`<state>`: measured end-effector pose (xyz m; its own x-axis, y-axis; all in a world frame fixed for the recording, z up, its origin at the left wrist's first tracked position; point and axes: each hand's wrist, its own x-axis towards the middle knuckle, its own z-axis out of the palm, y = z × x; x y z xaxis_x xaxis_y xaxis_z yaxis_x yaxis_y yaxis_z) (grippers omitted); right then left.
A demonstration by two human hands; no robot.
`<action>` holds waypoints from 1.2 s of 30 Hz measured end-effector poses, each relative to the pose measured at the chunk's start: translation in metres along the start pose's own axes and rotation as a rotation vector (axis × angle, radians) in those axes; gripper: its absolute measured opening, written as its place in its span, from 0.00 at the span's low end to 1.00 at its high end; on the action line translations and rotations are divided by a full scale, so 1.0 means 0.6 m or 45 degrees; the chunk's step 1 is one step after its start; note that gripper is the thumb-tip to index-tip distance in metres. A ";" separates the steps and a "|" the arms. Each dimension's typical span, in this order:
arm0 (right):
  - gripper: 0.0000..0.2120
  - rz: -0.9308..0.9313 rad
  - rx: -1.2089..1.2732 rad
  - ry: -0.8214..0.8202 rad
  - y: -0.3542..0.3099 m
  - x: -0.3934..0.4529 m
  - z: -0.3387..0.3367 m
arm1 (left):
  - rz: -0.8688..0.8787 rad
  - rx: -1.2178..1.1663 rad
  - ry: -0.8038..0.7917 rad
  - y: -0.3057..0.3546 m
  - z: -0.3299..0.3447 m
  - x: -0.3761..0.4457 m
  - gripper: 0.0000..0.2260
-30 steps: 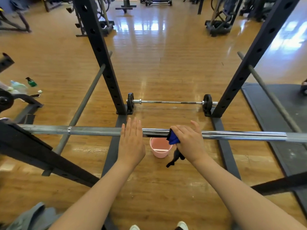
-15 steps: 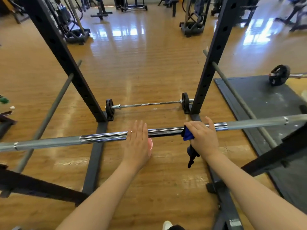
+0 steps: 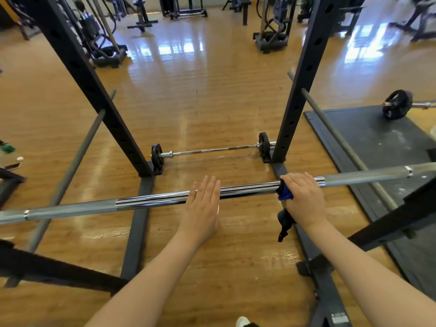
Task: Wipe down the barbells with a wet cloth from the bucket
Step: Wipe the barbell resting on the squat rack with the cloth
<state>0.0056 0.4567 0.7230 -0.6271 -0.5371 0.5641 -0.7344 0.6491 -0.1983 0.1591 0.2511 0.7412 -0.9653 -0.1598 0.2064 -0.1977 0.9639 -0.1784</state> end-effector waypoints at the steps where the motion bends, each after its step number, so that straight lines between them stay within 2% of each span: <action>1: 0.20 0.024 -0.013 0.001 -0.003 -0.001 0.004 | 0.011 -0.004 0.006 -0.006 0.001 -0.003 0.35; 7: 0.20 0.048 -0.038 -0.007 -0.068 0.005 0.016 | 0.018 -0.053 0.020 -0.066 -0.001 -0.023 0.33; 10: 0.20 0.041 -0.015 -0.032 -0.158 0.012 0.038 | 0.027 -0.052 0.026 -0.124 0.004 -0.045 0.30; 13: 0.20 0.010 0.034 -0.034 -0.263 0.020 0.069 | 0.010 -0.064 -0.054 -0.198 0.013 -0.079 0.36; 16: 0.20 -0.067 0.083 -0.007 -0.369 0.032 0.093 | -0.027 -0.075 -0.058 -0.272 0.015 -0.116 0.37; 19: 0.13 -0.155 0.101 0.047 -0.470 0.045 0.125 | -0.083 -0.083 -0.082 -0.339 0.012 -0.151 0.35; 23: 0.13 -0.214 0.147 0.016 -0.573 0.057 0.173 | -0.101 -0.079 -0.098 -0.414 0.024 -0.190 0.36; 25: 0.19 -0.188 0.175 -0.033 -0.591 0.055 0.191 | -0.115 -0.093 -0.139 -0.425 0.021 -0.199 0.35; 28: 0.15 -0.286 0.168 0.016 -0.586 0.055 0.192 | -0.165 -0.157 -0.171 -0.412 0.016 -0.196 0.32; 30: 0.18 -0.354 0.156 0.008 -0.575 0.059 0.191 | -0.216 -0.170 -0.147 -0.395 0.014 -0.189 0.32; 33: 0.18 -0.402 0.216 -0.042 -0.561 0.061 0.192 | -0.155 -0.203 -0.105 -0.364 0.008 -0.182 0.32; 36: 0.23 -0.396 0.258 -0.096 -0.530 0.057 0.182 | -0.151 -0.226 -0.115 -0.333 0.000 -0.173 0.30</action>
<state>0.1895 0.1728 0.7180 -0.3777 -0.7347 0.5634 -0.9245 0.3330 -0.1855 0.2985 0.0753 0.7553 -0.9499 -0.2851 0.1277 -0.2855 0.9582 0.0156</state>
